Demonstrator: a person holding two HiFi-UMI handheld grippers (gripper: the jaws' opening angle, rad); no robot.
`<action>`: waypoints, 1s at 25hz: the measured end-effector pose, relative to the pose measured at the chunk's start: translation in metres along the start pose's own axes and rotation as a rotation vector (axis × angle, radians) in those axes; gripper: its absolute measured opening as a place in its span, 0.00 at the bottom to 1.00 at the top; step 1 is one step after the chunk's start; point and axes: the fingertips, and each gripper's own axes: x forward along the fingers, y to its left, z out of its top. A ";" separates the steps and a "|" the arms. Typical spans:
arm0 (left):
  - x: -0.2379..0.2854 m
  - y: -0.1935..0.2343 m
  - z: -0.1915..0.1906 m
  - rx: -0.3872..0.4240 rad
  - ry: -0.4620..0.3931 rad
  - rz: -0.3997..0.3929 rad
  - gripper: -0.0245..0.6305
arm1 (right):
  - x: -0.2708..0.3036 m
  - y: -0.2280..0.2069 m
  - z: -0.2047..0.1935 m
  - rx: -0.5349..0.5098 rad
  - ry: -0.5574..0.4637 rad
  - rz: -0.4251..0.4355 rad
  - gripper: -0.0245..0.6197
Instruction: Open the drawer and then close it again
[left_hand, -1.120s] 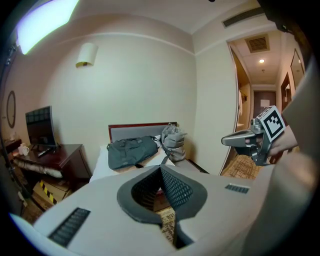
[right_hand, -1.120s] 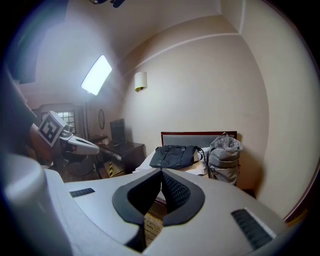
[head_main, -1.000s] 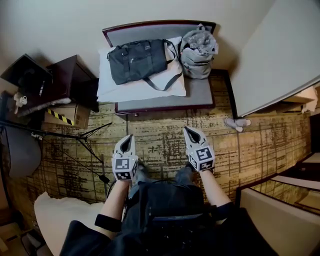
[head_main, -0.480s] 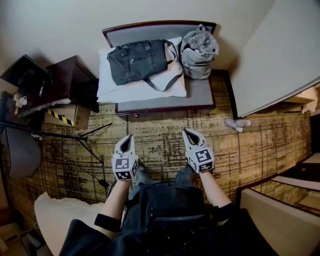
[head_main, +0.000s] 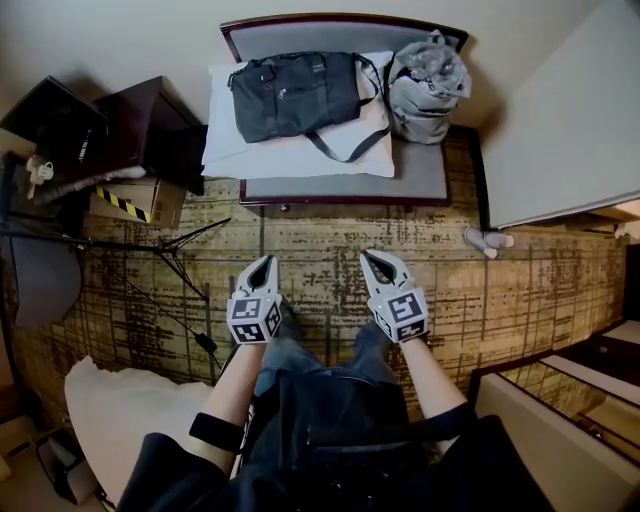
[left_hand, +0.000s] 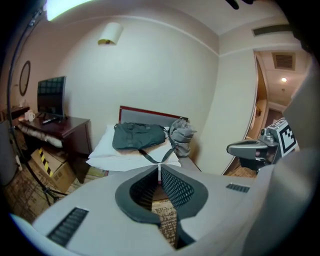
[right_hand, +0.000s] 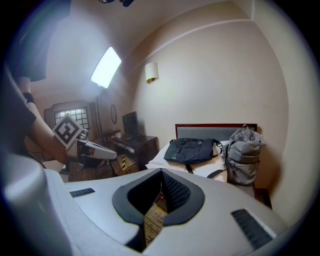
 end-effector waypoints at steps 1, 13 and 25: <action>0.007 0.005 -0.005 -0.021 0.006 -0.006 0.09 | 0.010 0.003 -0.003 -0.007 0.009 0.012 0.04; 0.128 0.098 -0.109 -0.515 -0.020 -0.064 0.34 | 0.163 0.039 -0.076 -0.098 0.066 0.139 0.04; 0.307 0.197 -0.262 -0.786 -0.052 -0.088 0.37 | 0.321 0.028 -0.222 -0.106 0.071 0.139 0.04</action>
